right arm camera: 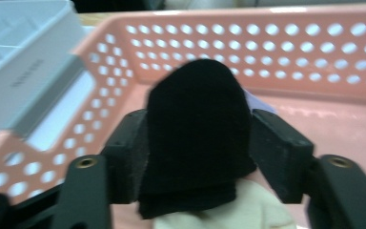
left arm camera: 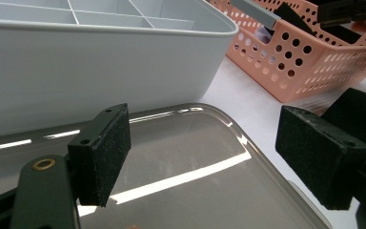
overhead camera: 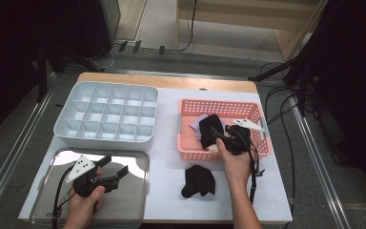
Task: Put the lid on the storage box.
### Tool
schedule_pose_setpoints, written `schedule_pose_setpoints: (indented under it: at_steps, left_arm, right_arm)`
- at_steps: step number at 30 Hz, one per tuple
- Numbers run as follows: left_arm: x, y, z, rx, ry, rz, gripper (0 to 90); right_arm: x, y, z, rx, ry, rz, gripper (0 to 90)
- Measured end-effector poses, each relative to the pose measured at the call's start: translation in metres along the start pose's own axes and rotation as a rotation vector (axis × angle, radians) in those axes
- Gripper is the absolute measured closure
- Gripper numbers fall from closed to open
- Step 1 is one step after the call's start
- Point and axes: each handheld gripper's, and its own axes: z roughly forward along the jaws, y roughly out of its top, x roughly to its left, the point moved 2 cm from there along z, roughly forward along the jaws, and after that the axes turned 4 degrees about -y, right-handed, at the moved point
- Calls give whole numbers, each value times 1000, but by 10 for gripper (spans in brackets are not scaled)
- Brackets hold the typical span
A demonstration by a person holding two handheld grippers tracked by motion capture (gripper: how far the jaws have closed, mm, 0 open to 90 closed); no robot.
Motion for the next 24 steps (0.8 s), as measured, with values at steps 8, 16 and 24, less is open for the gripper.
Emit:
schedule_pose_setpoints:
  at_steps: [8, 16, 24]
  left_arm:
    - [0, 0, 0, -6, 1, 3, 208]
    - [-1, 0, 0, -6, -3, 2, 208]
    - [-2, 0, 0, -1, -4, 9, 209]
  right_arm:
    - [3, -4, 21, 81, -25, 28, 252]
    - [2, -5, 27, 127, -41, 68, 302]
    - [7, -4, 35, 271, -67, 33, 353]
